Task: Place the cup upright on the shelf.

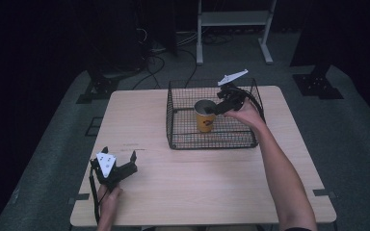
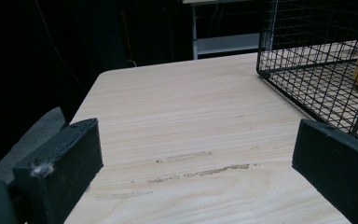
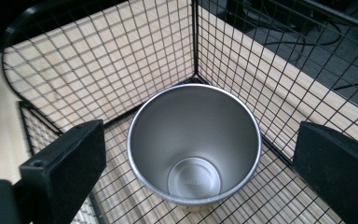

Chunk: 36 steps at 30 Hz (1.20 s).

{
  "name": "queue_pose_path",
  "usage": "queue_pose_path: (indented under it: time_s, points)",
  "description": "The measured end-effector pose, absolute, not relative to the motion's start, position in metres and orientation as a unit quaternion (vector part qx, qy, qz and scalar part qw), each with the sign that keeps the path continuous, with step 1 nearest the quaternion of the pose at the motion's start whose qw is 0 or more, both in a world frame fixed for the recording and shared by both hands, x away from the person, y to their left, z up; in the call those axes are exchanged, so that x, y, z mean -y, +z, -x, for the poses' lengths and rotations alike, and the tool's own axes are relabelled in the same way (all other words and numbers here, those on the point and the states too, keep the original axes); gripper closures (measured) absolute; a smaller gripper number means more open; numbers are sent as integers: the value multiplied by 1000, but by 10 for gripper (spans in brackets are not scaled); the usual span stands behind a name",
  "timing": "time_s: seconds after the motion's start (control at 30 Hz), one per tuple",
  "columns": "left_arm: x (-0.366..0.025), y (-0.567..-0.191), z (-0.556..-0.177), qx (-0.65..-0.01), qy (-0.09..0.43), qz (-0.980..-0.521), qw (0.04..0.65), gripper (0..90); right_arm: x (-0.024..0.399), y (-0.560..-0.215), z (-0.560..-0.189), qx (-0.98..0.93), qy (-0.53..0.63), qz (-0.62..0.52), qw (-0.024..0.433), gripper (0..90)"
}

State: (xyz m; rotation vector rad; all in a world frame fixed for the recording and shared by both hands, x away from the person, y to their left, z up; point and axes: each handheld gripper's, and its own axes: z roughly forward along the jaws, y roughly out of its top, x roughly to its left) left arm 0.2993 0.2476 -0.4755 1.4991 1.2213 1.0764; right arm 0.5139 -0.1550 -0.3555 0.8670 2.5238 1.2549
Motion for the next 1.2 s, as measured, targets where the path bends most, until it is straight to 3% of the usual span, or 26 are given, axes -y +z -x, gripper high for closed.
queue_pose_path:
  time_s: [0.37, 1.2]
  points:
    - [-247, -476, -299, -490, 436, -608, 446, 8, 182, -340, -493, -836, 459, -290, 75, 25]
    - [-246, -476, -298, -489, 438, -608, 447, 8, 216, -340, -456, -840, 450, -292, 79, 26]
